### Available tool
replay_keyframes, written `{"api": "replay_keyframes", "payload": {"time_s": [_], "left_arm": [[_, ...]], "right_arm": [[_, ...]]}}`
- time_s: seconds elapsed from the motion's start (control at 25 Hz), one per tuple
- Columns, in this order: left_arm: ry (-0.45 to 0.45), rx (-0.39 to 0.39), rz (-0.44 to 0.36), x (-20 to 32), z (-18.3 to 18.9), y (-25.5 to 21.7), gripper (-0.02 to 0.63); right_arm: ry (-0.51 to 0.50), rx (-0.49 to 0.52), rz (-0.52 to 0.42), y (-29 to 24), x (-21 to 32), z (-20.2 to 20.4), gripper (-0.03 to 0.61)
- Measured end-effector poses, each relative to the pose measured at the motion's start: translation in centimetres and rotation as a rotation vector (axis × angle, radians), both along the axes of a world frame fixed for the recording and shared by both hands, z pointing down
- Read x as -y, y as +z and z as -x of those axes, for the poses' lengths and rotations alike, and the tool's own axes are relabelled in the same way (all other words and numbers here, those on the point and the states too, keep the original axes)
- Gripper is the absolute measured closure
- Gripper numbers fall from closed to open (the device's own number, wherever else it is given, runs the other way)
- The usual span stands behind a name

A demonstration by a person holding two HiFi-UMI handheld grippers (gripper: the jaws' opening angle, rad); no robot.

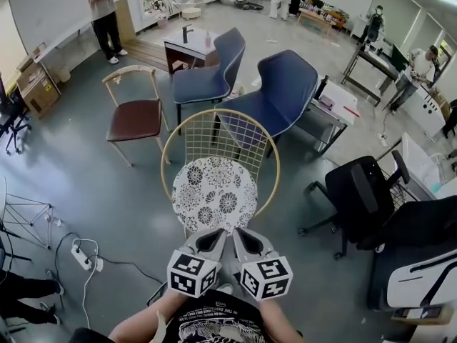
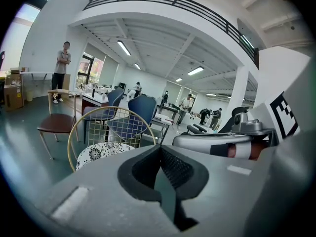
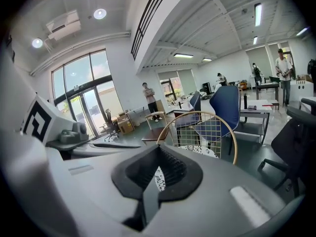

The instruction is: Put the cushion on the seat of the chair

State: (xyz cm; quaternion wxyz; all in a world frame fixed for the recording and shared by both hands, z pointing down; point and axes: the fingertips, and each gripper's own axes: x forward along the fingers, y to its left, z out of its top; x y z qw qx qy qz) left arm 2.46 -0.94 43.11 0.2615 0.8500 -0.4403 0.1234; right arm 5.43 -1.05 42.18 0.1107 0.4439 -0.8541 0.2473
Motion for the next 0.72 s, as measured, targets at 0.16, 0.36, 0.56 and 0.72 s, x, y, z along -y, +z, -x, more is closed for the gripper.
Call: {"api": "replay_keyframes", "payload": {"time_s": [0.16,0.36,0.56,0.72], "left_arm": [[-0.024,-0.010,0.009,-0.07,0.10,0.12,0.618],[-0.027,-0.010,0.020,-0.36,0.04,0.48,0.618],[-0.031,-0.009,0.027,-0.23,0.28,0.61,0.617],[-0.029,-0.008,0.036,-0.20,0.38,1.05,0.617]], "right_arm": [[0.002,-0.008,-0.015,-0.25,-0.37,-0.28,0.583],[-0.002,-0.010,-0.010,-0.13,-0.53,-0.28,0.583],[-0.011,-0.007,-0.004,-0.02,-0.64,0.05,0.583],[-0.012,-0.009,0.007,0.47,-0.70,0.12,0.583]]}}
